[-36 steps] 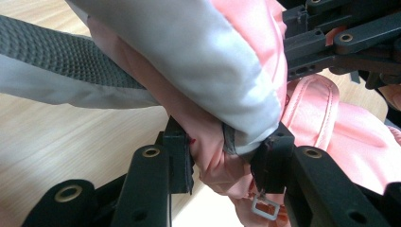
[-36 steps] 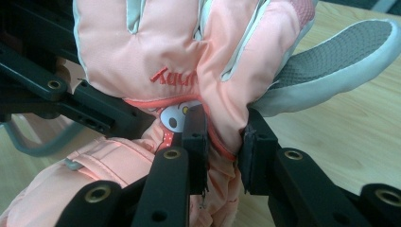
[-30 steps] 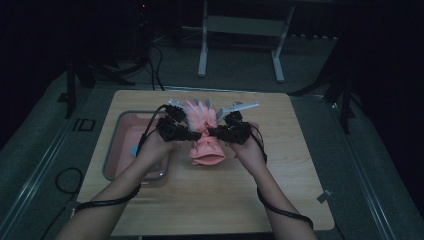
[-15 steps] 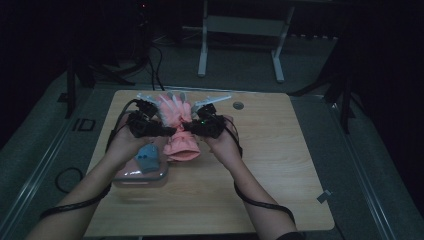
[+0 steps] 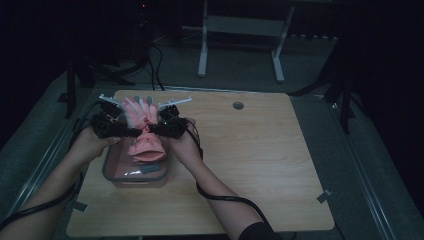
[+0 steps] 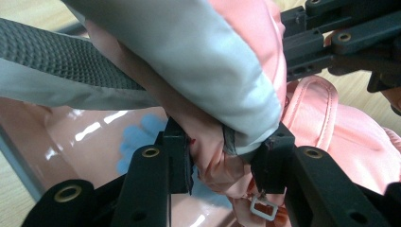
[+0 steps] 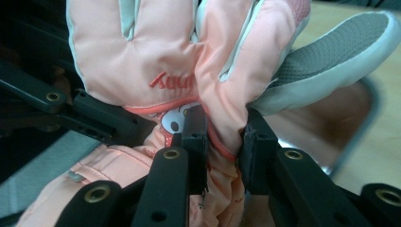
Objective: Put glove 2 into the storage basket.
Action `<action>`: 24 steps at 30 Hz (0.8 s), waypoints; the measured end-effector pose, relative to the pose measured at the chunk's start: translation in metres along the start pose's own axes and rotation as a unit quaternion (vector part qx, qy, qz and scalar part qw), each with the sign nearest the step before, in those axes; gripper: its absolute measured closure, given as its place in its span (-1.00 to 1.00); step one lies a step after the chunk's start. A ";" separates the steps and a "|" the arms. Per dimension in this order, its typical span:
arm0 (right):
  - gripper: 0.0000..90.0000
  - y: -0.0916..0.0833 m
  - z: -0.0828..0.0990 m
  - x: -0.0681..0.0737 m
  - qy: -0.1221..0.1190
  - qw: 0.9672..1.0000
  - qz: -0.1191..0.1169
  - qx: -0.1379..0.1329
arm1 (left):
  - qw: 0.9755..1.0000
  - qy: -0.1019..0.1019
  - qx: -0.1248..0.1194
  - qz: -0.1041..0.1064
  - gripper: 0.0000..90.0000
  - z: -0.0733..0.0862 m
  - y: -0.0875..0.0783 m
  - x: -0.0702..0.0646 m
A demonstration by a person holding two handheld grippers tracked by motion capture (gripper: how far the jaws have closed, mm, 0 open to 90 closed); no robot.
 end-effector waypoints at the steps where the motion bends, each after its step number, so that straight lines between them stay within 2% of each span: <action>1: 0.66 0.006 0.002 -0.001 0.007 1.000 -0.005 0.004 | 1.000 -0.005 0.005 0.005 0.42 0.004 0.005 0.004; 3: 0.66 0.017 0.007 -0.001 0.009 1.000 -0.004 0.023 | 1.000 -0.011 0.010 0.009 0.42 0.012 0.014 0.008; 6: 0.65 0.027 0.016 0.001 -0.002 0.999 0.013 0.042 | 0.999 -0.023 0.018 0.017 0.42 0.021 0.025 0.011; 8: 0.64 0.031 0.022 0.002 -0.009 0.998 0.021 0.050 | 0.999 -0.031 0.017 0.024 0.41 0.025 0.030 0.013; 11: 0.62 0.032 0.030 -0.003 -0.001 0.998 0.018 0.056 | 0.998 -0.037 0.027 0.030 0.40 0.030 0.040 0.013; 15: 0.57 0.040 0.038 -0.006 -0.002 0.996 0.028 0.087 | 0.997 -0.052 0.043 0.032 0.39 0.033 0.053 0.014; 19: 0.56 0.047 0.038 -0.006 -0.009 0.994 0.041 0.097 | 0.996 -0.070 0.044 0.032 0.39 0.036 0.057 0.019; 24: 0.54 0.051 0.036 -0.005 -0.010 0.994 0.042 0.100 | 0.995 -0.086 0.041 0.040 0.34 0.040 0.058 0.024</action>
Point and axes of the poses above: each handheld gripper's, and its own axes: y roughly forward along the jaws, z roughly out of its underside, x roughly to its left, the point moved 1 cm from there along y, roughly forward along the jaws, and after that the axes turned 7 degrees about x, right-handed, at the moved point
